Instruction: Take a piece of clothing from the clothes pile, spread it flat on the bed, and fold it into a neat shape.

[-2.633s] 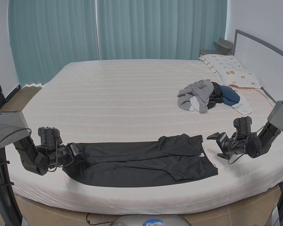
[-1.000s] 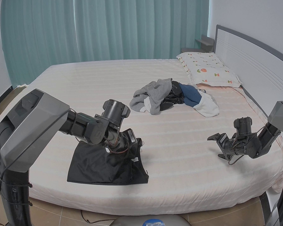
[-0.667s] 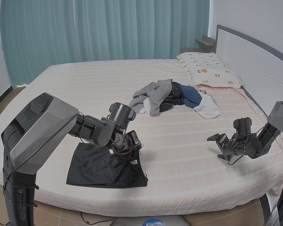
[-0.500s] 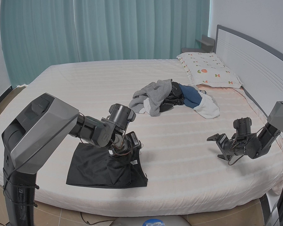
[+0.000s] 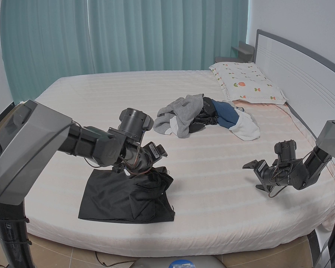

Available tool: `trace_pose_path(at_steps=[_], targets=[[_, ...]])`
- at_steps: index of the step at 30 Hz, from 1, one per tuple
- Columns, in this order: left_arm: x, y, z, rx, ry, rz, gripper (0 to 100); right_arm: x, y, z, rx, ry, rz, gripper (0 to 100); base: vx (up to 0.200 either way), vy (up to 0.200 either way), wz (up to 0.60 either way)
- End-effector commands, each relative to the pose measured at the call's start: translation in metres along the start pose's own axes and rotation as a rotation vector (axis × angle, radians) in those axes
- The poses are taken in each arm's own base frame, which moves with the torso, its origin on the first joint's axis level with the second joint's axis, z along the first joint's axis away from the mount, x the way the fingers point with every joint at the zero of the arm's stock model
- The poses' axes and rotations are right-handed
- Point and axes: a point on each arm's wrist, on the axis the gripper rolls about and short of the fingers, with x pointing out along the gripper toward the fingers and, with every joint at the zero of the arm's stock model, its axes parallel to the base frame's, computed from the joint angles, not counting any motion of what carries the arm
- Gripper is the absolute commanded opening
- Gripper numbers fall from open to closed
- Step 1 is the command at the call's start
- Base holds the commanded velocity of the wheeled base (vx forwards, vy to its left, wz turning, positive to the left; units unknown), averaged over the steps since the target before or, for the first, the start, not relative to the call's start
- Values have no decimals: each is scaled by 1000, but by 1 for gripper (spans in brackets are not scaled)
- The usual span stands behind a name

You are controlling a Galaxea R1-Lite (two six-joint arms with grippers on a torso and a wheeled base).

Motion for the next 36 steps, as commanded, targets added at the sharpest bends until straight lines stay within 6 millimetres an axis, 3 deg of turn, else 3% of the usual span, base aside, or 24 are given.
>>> trace_pose_path(at_steps=[1,8,12,14,15,21,26,36], targets=[[-30,22,16,-86,-9,-4,100,-1,3,-3,-10,5,7,100,0,0,0],[-32,78,23,-253,53,-20,100,-7,27,-16,-58,12,65,100,0,86,0],[-33,114,23,-328,41,-54,100,-5,46,-42,-133,7,56,100,0,200,0],[-33,116,24,-335,39,-59,100,-6,48,-44,-142,5,56,100,0,200,0],[-32,136,28,-388,26,-88,100,-5,62,-62,-231,1,37,100,0,200,0],[-31,171,40,-450,-1,-105,100,-13,98,-97,-344,23,65,100,0,200,0],[-22,184,43,-475,3,-95,100,-12,114,-113,-383,60,63,100,0,200,0],[-20,185,42,-471,1,-95,100,-2,132,-124,-462,28,18,100,0,200,0]])
